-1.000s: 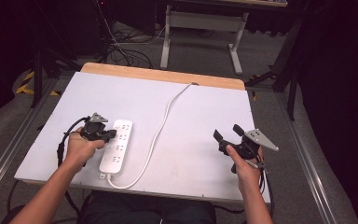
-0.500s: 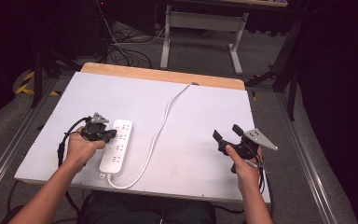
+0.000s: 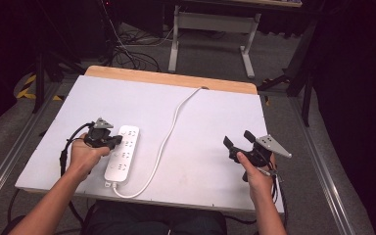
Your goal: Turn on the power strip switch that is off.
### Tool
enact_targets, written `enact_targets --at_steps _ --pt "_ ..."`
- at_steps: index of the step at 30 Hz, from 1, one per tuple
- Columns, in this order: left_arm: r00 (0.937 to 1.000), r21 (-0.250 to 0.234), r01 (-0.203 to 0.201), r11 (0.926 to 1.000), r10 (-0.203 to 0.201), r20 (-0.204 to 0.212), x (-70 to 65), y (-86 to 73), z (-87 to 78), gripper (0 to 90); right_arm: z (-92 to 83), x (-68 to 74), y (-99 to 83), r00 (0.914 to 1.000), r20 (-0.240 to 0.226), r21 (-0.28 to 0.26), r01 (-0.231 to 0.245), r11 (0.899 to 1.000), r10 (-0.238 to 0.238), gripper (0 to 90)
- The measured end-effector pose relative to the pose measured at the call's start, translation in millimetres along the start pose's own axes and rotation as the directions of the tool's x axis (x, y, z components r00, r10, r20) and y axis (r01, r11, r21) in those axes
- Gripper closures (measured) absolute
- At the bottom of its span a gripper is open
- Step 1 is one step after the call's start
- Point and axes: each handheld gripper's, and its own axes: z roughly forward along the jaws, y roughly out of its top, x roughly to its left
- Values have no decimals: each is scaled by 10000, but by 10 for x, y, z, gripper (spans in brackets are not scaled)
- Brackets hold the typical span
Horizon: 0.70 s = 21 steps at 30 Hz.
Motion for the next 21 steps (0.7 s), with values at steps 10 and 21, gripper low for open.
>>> enact_targets --at_steps 10,21 --pt "9998 -662 102 9978 -114 -173 16 32 -87 900 7 5 -3 10000 1 20 -35 10000 35 105" --pt "9992 -1056 174 9943 -211 -342 37 41 -139 900 7 4 -3 10000 12 34 -50 10000 50 105"
